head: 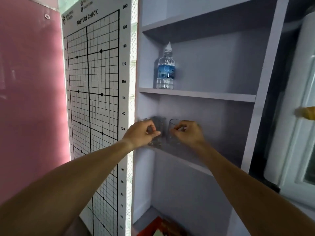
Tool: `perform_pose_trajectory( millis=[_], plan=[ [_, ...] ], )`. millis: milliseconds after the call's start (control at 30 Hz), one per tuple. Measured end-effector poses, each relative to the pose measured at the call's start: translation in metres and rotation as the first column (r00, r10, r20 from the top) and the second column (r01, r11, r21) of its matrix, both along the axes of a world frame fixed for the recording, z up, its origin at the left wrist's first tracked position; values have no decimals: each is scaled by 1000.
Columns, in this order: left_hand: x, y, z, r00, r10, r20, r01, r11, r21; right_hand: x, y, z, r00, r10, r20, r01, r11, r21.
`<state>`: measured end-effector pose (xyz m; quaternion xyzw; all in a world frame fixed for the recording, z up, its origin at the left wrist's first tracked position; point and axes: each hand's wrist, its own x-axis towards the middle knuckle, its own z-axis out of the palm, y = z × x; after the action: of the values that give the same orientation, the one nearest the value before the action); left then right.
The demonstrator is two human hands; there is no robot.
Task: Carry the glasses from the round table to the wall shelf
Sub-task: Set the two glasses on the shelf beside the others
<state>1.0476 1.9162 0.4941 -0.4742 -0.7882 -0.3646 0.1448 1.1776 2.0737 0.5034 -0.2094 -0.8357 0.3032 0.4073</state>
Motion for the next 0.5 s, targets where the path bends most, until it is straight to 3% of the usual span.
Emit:
perform_pose_trajectory(
  millis=[500],
  plan=[
    [-21,31,-8,995,48,-93,-46,999,25,-53,40,-17,998,38,-52,-41,997,-64]
  ],
)
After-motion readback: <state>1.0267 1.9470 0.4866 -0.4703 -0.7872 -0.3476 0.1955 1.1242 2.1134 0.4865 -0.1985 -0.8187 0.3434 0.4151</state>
